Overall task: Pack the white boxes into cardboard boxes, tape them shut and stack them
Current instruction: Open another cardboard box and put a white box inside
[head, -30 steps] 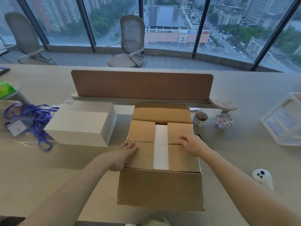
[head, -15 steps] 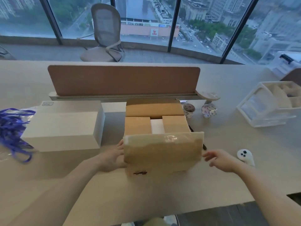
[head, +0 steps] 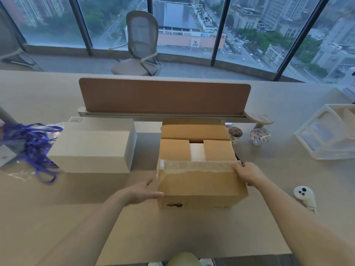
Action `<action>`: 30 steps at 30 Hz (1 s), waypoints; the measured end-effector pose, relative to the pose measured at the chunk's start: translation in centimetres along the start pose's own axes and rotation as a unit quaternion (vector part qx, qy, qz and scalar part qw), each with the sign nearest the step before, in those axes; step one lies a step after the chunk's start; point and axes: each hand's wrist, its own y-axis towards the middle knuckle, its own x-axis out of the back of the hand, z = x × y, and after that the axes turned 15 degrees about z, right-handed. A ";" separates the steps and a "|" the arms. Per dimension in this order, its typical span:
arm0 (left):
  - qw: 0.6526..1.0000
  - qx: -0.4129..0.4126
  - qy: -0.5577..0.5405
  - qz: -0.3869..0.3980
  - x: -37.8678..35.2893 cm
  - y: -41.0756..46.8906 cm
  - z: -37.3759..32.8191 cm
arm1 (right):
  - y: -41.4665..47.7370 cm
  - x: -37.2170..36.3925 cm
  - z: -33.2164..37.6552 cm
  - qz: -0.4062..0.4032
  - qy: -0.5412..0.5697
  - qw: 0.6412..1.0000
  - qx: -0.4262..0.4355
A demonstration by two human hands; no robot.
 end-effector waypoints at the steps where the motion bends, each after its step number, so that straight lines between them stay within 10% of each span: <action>1: 1.000 -0.002 -0.016 0.004 0.0 0.1 0.0 | 0.2 0.2 0.2 -0.005 -0.012 1.000 -0.007; 7: 0.981 -0.016 -0.167 -0.093 -0.3 0.7 -3.7 | 1.4 1.3 -0.8 0.046 0.047 0.997 0.028; 21: 0.898 0.119 0.009 -0.424 -3.7 4.1 -8.4 | 7.0 5.9 -1.4 0.111 -0.115 0.982 0.101; 30: 0.872 0.169 -0.013 -0.460 -4.1 4.7 -7.9 | 12.5 8.6 5.5 0.142 0.290 0.943 0.082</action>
